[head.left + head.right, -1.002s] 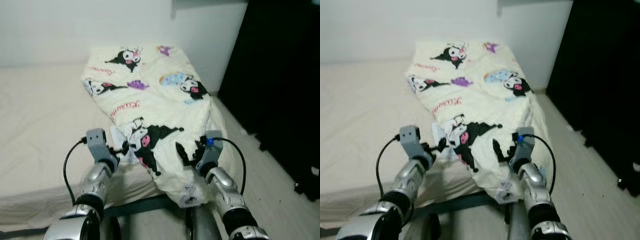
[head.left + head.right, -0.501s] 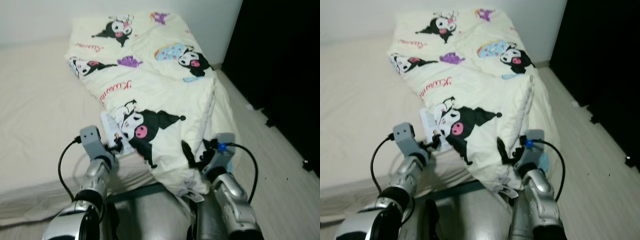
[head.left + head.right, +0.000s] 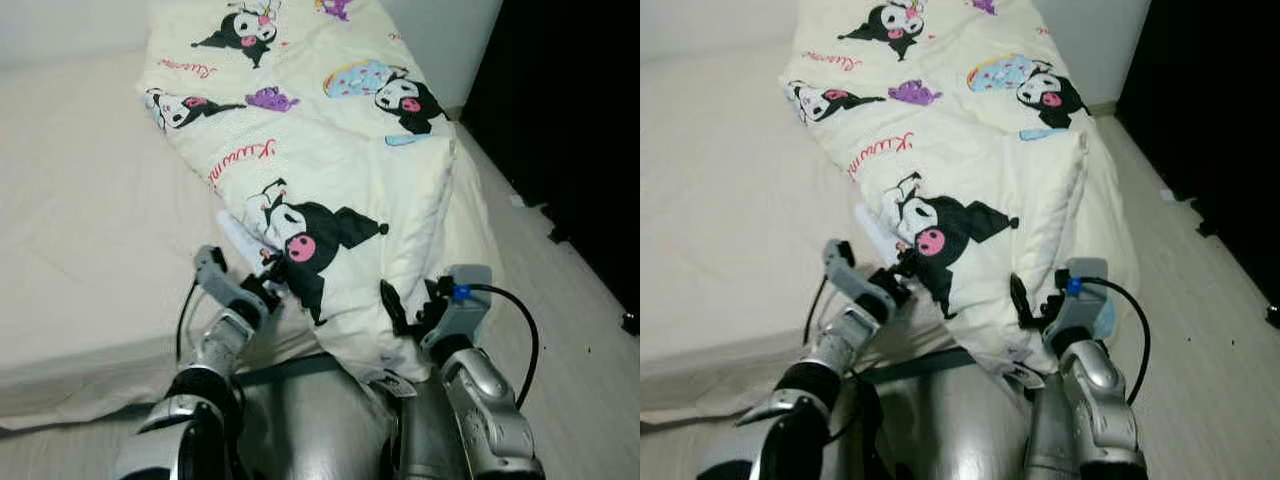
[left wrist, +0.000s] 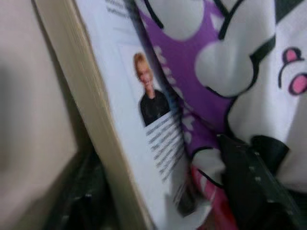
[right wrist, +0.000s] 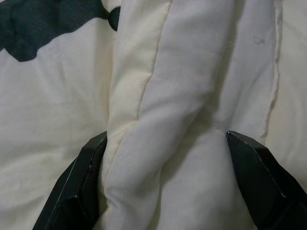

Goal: Clean up the room

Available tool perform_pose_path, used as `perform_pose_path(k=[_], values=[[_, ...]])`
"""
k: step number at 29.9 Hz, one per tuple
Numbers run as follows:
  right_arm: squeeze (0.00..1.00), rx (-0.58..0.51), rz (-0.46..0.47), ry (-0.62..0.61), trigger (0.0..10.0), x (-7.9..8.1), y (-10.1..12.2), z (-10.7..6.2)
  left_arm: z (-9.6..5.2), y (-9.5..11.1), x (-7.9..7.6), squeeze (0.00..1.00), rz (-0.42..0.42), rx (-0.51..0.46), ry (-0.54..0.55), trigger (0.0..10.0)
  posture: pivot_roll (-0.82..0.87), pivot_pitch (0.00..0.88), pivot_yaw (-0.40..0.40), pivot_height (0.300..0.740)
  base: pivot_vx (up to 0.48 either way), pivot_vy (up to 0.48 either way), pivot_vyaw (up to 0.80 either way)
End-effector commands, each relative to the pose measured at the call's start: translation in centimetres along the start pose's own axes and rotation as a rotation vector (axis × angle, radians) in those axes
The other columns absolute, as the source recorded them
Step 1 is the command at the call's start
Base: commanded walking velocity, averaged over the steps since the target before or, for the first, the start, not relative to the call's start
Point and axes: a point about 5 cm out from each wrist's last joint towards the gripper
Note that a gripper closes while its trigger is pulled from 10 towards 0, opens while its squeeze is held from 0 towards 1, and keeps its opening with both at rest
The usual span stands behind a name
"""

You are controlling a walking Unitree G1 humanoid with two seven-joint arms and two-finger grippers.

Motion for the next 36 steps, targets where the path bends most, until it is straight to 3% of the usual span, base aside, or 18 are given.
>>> perform_pose_path(k=[1, 3, 10, 12, 14, 16, 20, 25, 27, 29, 31, 34, 36], values=[[0.00, 0.042, 0.024, -0.014, 10.0, 0.0, -0.9, -0.5, -0.6, -3.3, 0.2, 0.00, -0.017, 0.122, 0.016, 0.0, -0.17, 0.358, 0.075, 0.520, 0.000, 0.000, 0.00], [0.00, 0.041, 0.025, -0.014, 10.0, 0.0, -0.6, -0.3, -1.1, -3.3, 1.2, 0.00, 0.019, 0.121, 0.071, 0.0, -0.17, 0.342, 0.071, 0.520, 0.000, 0.000, 0.00], [0.00, 0.031, 0.016, -0.014, 10.0, -0.2, -0.1, 0.3, -1.5, -1.7, 2.6, 0.00, 0.051, 0.070, 0.154, 0.0, -0.17, 0.319, 0.065, 0.520, 0.000, 0.000, 0.00], [0.00, 0.024, 0.016, -0.014, 10.0, -0.3, 0.1, 0.5, -1.6, -0.8, 3.1, 0.00, 0.057, 0.041, 0.186, 0.0, -0.16, 0.306, 0.061, 0.520, 0.000, 0.000, 0.00], [0.00, 0.007, 0.015, -0.013, 10.0, -0.5, 0.8, 1.1, -1.9, 1.7, 4.0, 0.00, 0.063, -0.048, 0.247, 0.0, -0.16, 0.277, 0.055, 0.520, 0.000, 0.000, 0.00], [0.00, 0.007, 0.015, -0.013, 10.0, -0.5, 0.8, 1.1, -1.9, 1.7, 4.0, 0.00, 0.063, -0.048, 0.247, 0.0, -0.16, 0.277, 0.055, 0.520, 0.000, 0.000, 0.00], [0.00, -0.025, 0.028, -0.003, 10.0, -0.5, 2.0, 2.5, -2.8, 8.4, 4.7, 0.00, 0.102, -0.290, 0.327, 0.0, -0.14, 0.232, 0.037, 0.520, 0.000, 0.000, 0.00], [0.00, -0.036, 0.035, 0.002, 10.0, -0.5, 2.4, 3.0, -3.6, 11.2, 5.0, 0.00, 0.155, -0.381, 0.387, 0.0, -0.13, 0.214, 0.028, 0.520, 0.000, 0.000, 0.00], [0.00, -0.046, 0.045, 0.006, 10.0, -0.5, 2.8, 3.7, -5.0, 14.1, 5.3, 0.00, 0.268, -0.467, 0.493, 0.0, -0.11, 0.183, 0.012, 0.520, 0.000, 0.000, 0.00], [0.00, -0.049, 0.055, 0.004, 10.0, -0.7, 3.1, 4.4, -6.0, 15.7, 5.3, 0.00, 0.360, -0.516, 0.575, 0.0, -0.10, 0.153, -0.002, 0.520, 0.000, 0.000, 0.00], [0.00, -0.049, 0.055, 0.004, 10.0, -0.7, 3.1, 4.4, -6.0, 15.7, 5.3, 0.00, 0.360, -0.516, 0.575, 0.0, -0.10, 0.153, -0.002, 0.520, 0.000, 0.000, 0.00], [0.00, -0.042, 0.049, -0.006, 10.0, -0.8, 3.2, 4.9, -6.7, 16.1, 5.2, 0.00, 0.430, -0.536, 0.626, 0.0, -0.10, 0.143, -0.007, 0.520, 0.000, 0.000, 0.00], [0.00, -0.029, 0.044, -0.013, 10.0, -0.9, 3.1, 5.3, -6.6, 15.3, 5.2, 0.00, 0.439, -0.500, 0.644, 0.0, -0.09, 0.123, -0.020, 0.520, 0.000, 0.000, 0.00]])
Point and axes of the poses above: a point about 5 cm out from each wrist's last joint towards the gripper, its own z axis pointing out of the wrist towards the gripper, its own y axis along the axis of the wrist's last joint, x = y × z, and after that the axes turned 4 degrees about z, right-handed
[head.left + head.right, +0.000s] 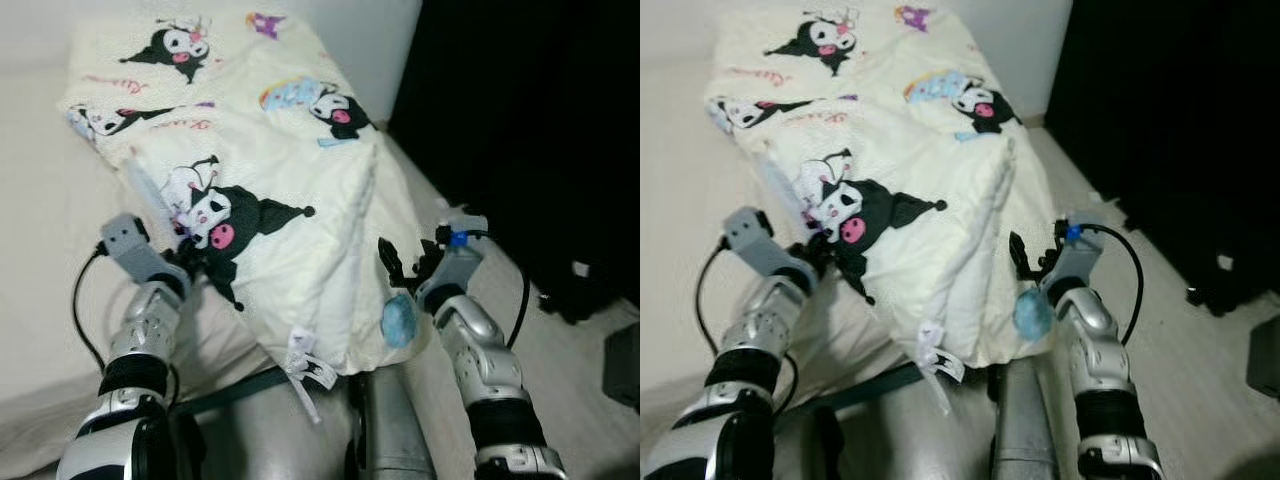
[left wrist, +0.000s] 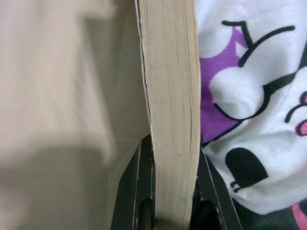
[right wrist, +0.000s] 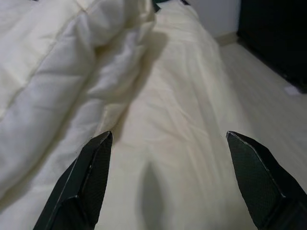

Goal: Clean up the room

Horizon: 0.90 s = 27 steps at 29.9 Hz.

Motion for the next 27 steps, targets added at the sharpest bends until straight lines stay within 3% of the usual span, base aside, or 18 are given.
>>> perform_pose_path(k=[1, 2, 3, 4, 5, 6, 7, 9, 10, 11, 12, 20, 21, 22, 27], values=[[0.00, 0.021, 0.007, -0.015, 10.0, -0.4, -0.6, -0.1, -0.3, 2.8, 2.6, 0.00, 0.015, -0.127, 0.117, 0.0, -0.09, 0.123, -0.020, 0.520, 0.000, 0.000, 0.00], [0.00, 0.034, 0.000, -0.017, 10.0, -0.3, -0.8, 0.1, -0.5, 1.7, 2.5, 0.00, 0.046, -0.090, 0.123, 0.8, -0.09, 0.115, -0.023, 0.520, 0.000, 0.000, 0.00], [0.00, 0.034, 0.000, -0.017, 10.0, -0.3, -0.8, 0.1, -0.5, 1.7, 2.5, 0.00, 0.046, -0.090, 0.123, 0.8, -0.09, 0.115, -0.023, 0.520, 0.000, 0.000, 0.00], [0.00, 0.040, 0.000, -0.014, 10.0, -0.2, -0.9, 0.2, -1.0, 0.4, 2.6, 1.00, 0.085, -0.036, 0.138, 4.6, -0.09, 0.110, -0.023, 0.520, 0.000, 0.000, 0.00], [0.00, 0.040, 0.000, -0.014, 10.0, -0.2, -0.9, 0.2, -1.0, 0.4, 2.6, 1.00, 0.085, -0.036, 0.138, 4.6, -0.09, 0.110, -0.023, 0.520, 0.000, 0.000, 0.00], [0.00, 0.043, -0.002, -0.011, 10.0, -0.1, -1.0, 0.3, -1.4, -0.7, 2.8, 1.00, 0.118, 0.007, 0.160, 6.5, -0.09, 0.106, -0.023, 0.520, 0.000, 0.000, 0.00], [0.00, 0.042, 0.001, -0.006, 10.0, -0.1, -1.0, 0.4, -1.9, -1.9, 3.4, 1.00, 0.144, 0.055, 0.205, 5.5, -0.09, 0.104, -0.025, 0.520, 0.000, 0.000, 0.00], [0.00, 0.042, 0.001, -0.006, 10.0, -0.1, -1.0, 0.4, -1.9, -1.9, 3.4, 1.00, 0.144, 0.055, 0.205, 5.5, -0.09, 0.104, -0.025, 0.520, 0.000, 0.000, 0.00], [0.00, 0.036, 0.012, 0.002, 10.0, 0.0, -1.0, 0.4, -2.4, -2.8, 4.1, 1.00, 0.152, 0.094, 0.251, 6.9, -0.08, 0.103, -0.025, 0.520, 0.000, 0.000, 0.00], [0.00, 0.036, 0.012, 0.002, 10.0, 0.0, -1.0, 0.4, -2.4, -2.8, 4.1, 1.00, 0.152, 0.094, 0.251, 6.9, -0.08, 0.103, -0.025, 0.520, 0.000, 0.000, 0.00], [0.00, 0.010, 0.068, 0.036, 10.0, 0.3, -0.8, 0.7, -3.4, -3.4, 5.3, 1.00, 0.205, 0.133, 0.345, 6.5, -0.07, 0.106, -0.023, 0.520, 0.000, 0.000, 0.00], [0.00, -0.001, 0.094, 0.058, 10.0, 0.7, -0.7, 1.1, -3.9, -3.7, 6.1, 1.00, 0.213, 0.171, 0.384, 6.6, -0.07, 0.108, -0.024, 0.520, 0.000, 0.000, 0.00], [0.00, 0.003, 0.092, 0.059, 10.0, 0.8, -0.8, 1.2, -3.7, -4.2, 5.3, 0.08, 0.146, 0.187, 0.328, 9.3, -0.07, 0.108, -0.025, 0.520, 0.000, 0.000, 0.00], [0.00, 0.006, 0.091, 0.059, 10.0, 0.8, -0.9, 1.2, -3.6, -4.5, 4.5, 0.00, 0.079, 0.185, 0.277, 9.8, -0.07, 0.108, -0.025, 0.520, 0.000, 0.000, 0.00], [0.00, 0.012, 0.081, 0.064, 10.0, 0.9, -1.0, 1.3, -3.3, -5.6, 0.7, 0.00, -0.250, 0.216, 0.057, 10.0, -0.08, 0.109, -0.024, 0.520, 0.000, 0.000, 0.00]])
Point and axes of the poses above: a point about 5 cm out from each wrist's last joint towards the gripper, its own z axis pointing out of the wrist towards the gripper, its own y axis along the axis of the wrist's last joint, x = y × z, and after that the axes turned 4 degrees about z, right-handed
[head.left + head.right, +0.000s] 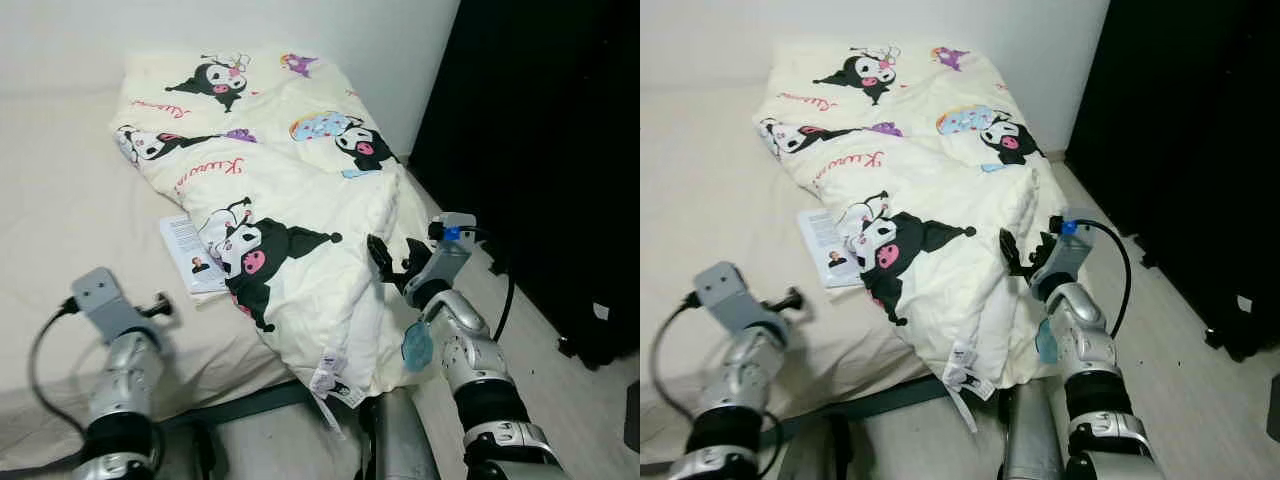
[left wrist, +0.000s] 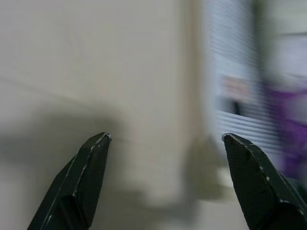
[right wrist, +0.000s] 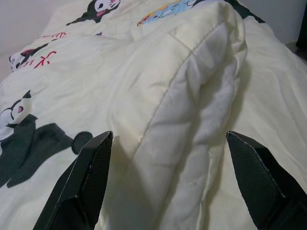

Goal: Clean up the room

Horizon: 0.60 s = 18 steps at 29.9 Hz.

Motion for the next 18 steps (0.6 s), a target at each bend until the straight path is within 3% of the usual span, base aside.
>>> perform_pose_path(k=[1, 4, 6, 7, 10, 15, 16, 18], values=[[0.00, 0.005, -0.002, -0.005, 10.0, -0.1, -0.2, 0.0, -0.1, -0.7, -0.2, 0.00, -0.081, 0.034, -0.043, 10.0, -0.08, 0.109, -0.024, 0.520, 0.000, 0.000, 0.00], [0.00, 0.004, 0.000, -0.002, 10.0, -0.2, -0.2, 0.0, -0.2, -0.9, -0.9, 0.00, -0.120, 0.047, -0.093, 10.0, -0.08, 0.110, -0.024, 0.520, 0.000, 0.000, 0.00], [0.00, 0.001, -0.005, -0.002, 10.0, -0.4, -0.2, -0.1, -0.2, -1.6, -2.0, 0.00, -0.077, 0.066, -0.123, 10.0, -0.09, 0.108, -0.024, 0.520, 0.000, 0.000, 0.00], [0.00, 0.001, -0.005, -0.002, 10.0, -0.4, -0.2, -0.1, -0.2, -1.6, -2.0, 0.00, -0.077, 0.066, -0.123, 10.0, -0.09, 0.108, -0.024, 0.520, 0.000, 0.000, 0.00], [0.00, -0.003, -0.010, -0.007, 10.0, -0.6, 0.0, -0.2, 0.0, -2.2, -1.8, 0.00, 0.031, 0.078, -0.101, 10.0, -0.10, 0.107, -0.024, 0.520, 0.000, 0.000, 0.00], [0.00, -0.006, -0.013, -0.012, 10.0, -0.8, 0.1, -0.2, 0.1, -2.7, -1.4, 0.00, 0.087, 0.102, -0.074, 10.0, -0.10, 0.107, -0.024, 0.520, 0.000, 0.000, 0.00], [0.00, -0.007, -0.016, -0.016, 10.0, -0.9, 0.1, -0.2, 0.1, -3.1, -0.7, 0.00, 0.081, 0.118, -0.043, 1.7, -0.10, 0.107, -0.025, 0.520, 0.000, 0.000, 0.00], [0.00, -0.007, -0.016, -0.016, 10.0, -0.9, 0.1, -0.2, 0.1, -3.1, -0.7, 0.00, 0.081, 0.118, -0.043, 1.7, -0.10, 0.107, -0.025, 0.520, 0.000, 0.000, 0.00]])
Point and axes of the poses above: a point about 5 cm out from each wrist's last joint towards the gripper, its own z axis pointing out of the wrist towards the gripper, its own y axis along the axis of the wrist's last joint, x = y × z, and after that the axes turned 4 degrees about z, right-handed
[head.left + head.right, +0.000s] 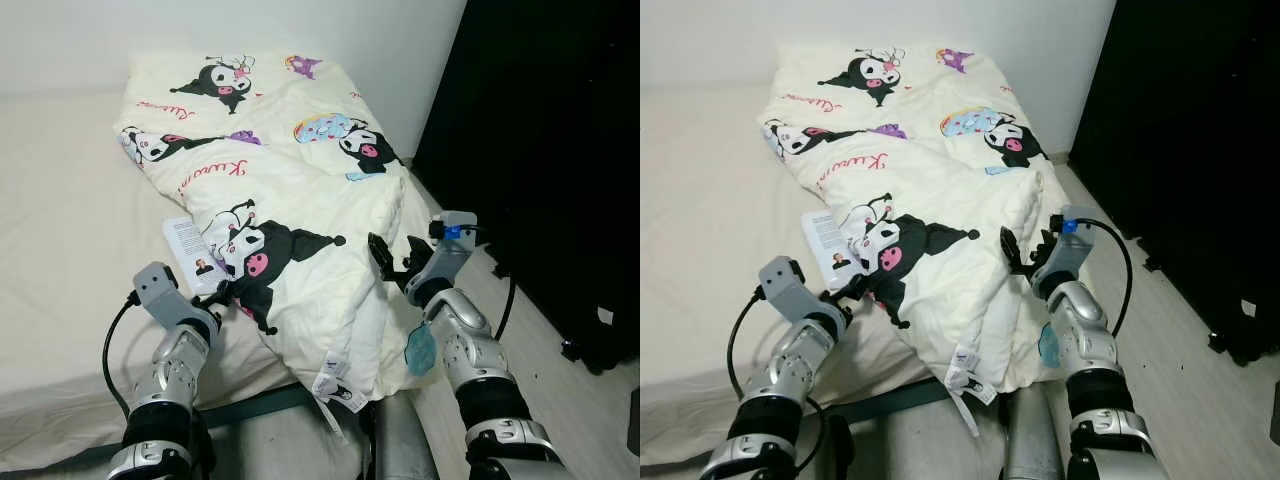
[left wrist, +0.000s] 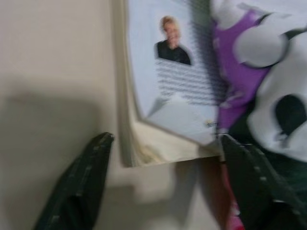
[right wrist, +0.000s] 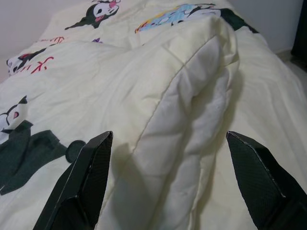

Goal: Clean up the room

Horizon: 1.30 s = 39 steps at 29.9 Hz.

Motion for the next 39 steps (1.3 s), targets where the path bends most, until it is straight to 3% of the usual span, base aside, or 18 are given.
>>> perform_pose_path(k=[1, 5, 18, 23, 25, 27, 28, 30, 31, 33, 34, 35, 37, 38, 39], values=[[0.00, 0.005, 0.002, -0.011, 10.0, -0.3, -0.2, -0.1, 0.0, -0.9, 0.8, 0.00, -0.010, 0.038, 0.039, 0.0, -0.10, 0.107, -0.027, 0.520, 0.000, 0.000, 0.00], [0.00, 0.003, -0.002, -0.012, 10.0, -0.4, -0.1, -0.1, 0.0, -1.9, 0.8, 0.00, -0.108, 0.078, 0.037, 0.0, -0.11, 0.105, -0.028, 0.520, 0.000, 0.000, 0.00], [0.00, -0.004, -0.008, -0.021, 10.0, -0.7, 0.2, -0.2, 0.4, -2.8, -0.3, 0.00, -0.204, 0.106, 0.005, 0.0, -0.12, 0.100, -0.026, 0.520, 0.000, 0.000, 0.00], [0.00, -0.008, -0.007, -0.021, 10.0, -0.7, 0.2, -0.1, 0.6, -2.0, -0.8, 0.00, -0.290, 0.064, -0.031, 0.0, -0.12, 0.098, -0.026, 0.520, 0.000, 0.000, 0.00], [0.00, -0.009, -0.007, -0.018, 10.0, -0.6, 0.3, 0.0, 0.8, -0.2, -1.2, 0.00, -0.365, -0.022, -0.068, 0.0, -0.12, 0.094, -0.030, 0.520, 0.000, 0.000, 0.00], [0.00, -0.009, -0.007, -0.018, 10.0, -0.6, 0.3, 0.0, 0.8, -0.2, -1.2, 0.00, -0.365, -0.022, -0.068, 0.0, -0.12, 0.094, -0.030, 0.520, 0.000, 0.000, 0.00], [0.00, -0.009, -0.007, -0.017, 10.0, -0.6, 0.3, 0.0, 0.9, 0.5, -1.2, 0.00, -0.386, -0.058, -0.075, 0.0, -0.12, 0.094, -0.030, 0.520, 0.000, 0.000, 0.00], [0.00, -0.012, -0.010, -0.011, 10.0, -0.6, 0.5, 0.1, 0.6, 6.8, -0.8, 0.00, -0.290, -0.308, -0.007, 0.0, -0.12, 0.088, -0.038, 0.520, 0.000, 0.000, 0.00], [0.00, -0.012, -0.011, -0.010, 10.0, -0.6, 0.5, 0.1, 0.2, 8.7, -1.0, 0.00, -0.255, -0.385, 0.007, 0.0, -0.12, 0.088, -0.038, 0.520, 0.000, 0.000, 0.00], [0.00, -0.012, -0.011, -0.010, 10.0, -0.6, 0.5, 0.1, 0.2, 8.7, -1.0, 0.00, -0.255, -0.385, 0.007, 0.0, -0.12, 0.088, -0.038, 0.520, 0.000, 0.000, 0.00], [0.00, -0.012, -0.012, -0.008, 10.0, -0.6, 0.6, 0.2, -0.5, 11.7, -1.7, 0.00, -0.172, -0.498, 0.017, 0.0, -0.11, 0.084, -0.043, 0.520, 0.000, 0.000, 0.00], [0.00, -0.012, -0.012, -0.008, 10.0, -0.6, 0.6, 0.2, -0.5, 11.7, -1.7, 0.00, -0.172, -0.498, 0.017, 0.0, -0.11, 0.084, -0.043, 0.520, 0.000, 0.000, 0.00], [0.00, -0.015, 0.011, 0.001, 10.0, -0.5, 0.6, 0.4, -2.5, 16.9, -3.3, 0.00, -0.018, -0.704, 0.054, 0.0, -0.11, 0.080, -0.044, 0.520, 0.000, 0.000, 0.00], [0.00, -0.016, 0.035, 0.005, 10.0, -0.3, 0.6, 0.6, -3.4, 18.5, -3.7, 0.00, 0.037, -0.773, 0.084, 0.0, -0.11, 0.074, -0.044, 0.520, 0.000, 0.000, 0.00], [0.00, -0.016, 0.035, 0.005, 10.0, -0.3, 0.6, 0.6, -3.4, 18.5, -3.7, 0.00, 0.037, -0.773, 0.084, 0.0, -0.11, 0.074, -0.044, 0.520, 0.000, 0.000, 0.00]])
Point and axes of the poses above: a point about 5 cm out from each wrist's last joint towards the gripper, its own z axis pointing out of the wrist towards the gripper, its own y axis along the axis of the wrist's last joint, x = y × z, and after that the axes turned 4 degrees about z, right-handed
